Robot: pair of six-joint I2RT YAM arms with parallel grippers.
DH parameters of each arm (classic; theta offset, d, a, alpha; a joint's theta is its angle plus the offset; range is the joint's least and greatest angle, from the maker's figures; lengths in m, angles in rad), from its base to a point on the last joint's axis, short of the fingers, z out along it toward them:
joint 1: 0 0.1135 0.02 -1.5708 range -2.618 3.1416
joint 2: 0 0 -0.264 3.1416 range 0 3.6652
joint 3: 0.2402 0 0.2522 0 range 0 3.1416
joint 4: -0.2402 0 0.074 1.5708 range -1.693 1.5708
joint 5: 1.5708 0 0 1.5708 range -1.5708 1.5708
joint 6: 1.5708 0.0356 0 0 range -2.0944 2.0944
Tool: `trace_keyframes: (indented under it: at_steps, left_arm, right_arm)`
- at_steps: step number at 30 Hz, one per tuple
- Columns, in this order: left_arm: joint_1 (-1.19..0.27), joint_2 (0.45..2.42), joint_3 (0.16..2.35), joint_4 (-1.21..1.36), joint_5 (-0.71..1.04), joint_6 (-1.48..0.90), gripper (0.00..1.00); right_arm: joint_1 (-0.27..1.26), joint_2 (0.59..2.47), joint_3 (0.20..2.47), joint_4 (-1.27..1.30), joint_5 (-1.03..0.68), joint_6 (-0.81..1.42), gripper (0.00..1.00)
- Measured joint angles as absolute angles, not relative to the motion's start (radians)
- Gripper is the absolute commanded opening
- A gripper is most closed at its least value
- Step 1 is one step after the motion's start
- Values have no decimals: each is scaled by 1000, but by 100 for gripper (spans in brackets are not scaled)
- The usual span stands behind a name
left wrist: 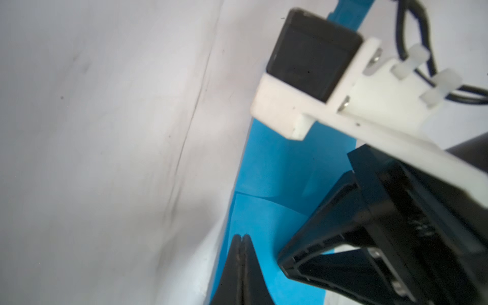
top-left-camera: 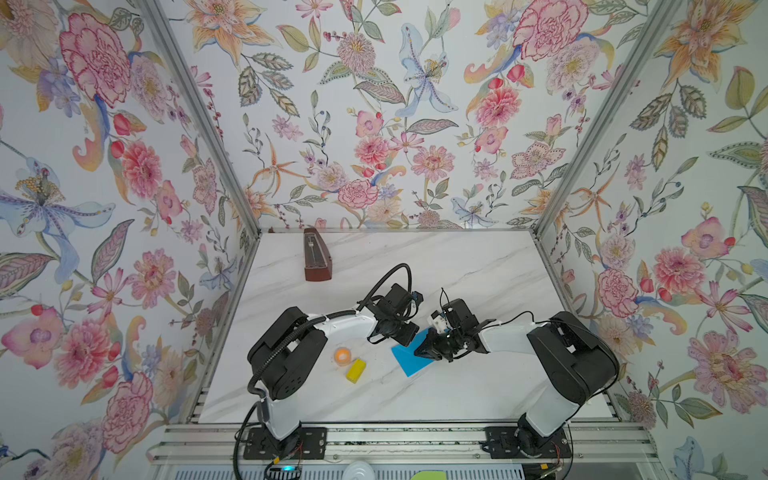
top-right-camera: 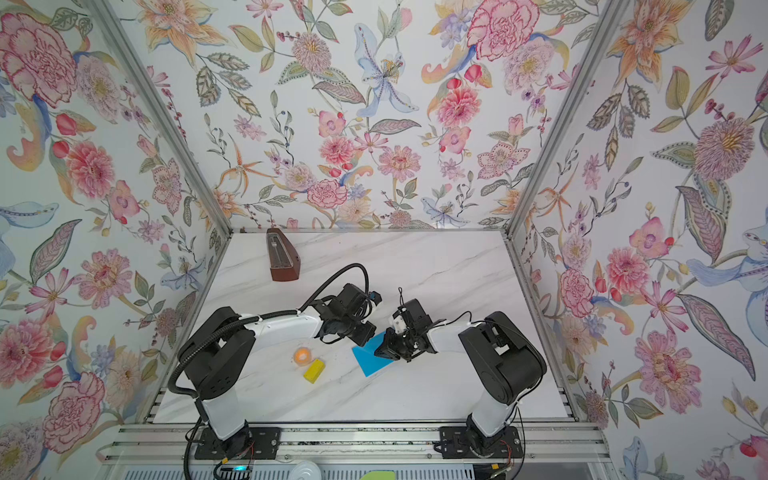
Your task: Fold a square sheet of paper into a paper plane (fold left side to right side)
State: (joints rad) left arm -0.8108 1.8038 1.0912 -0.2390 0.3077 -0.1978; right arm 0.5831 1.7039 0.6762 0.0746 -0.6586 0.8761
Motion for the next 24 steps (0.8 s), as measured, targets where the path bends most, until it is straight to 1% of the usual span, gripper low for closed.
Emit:
trace_keyframes:
  at_steps: [5,11,24]
  left_arm:
    - [-835,1742,998,-223,307,-345,2]
    - [-873,1742,988,-197,307,-464,0]
    - [-884,1803,989,-189,295,-522,0]
  right_arm:
    - [583,1704,672,85,-659,891,1]
    - [585,1710,672,99,-659,895,2]
    - [587,1712,672,103,-659,895,1]
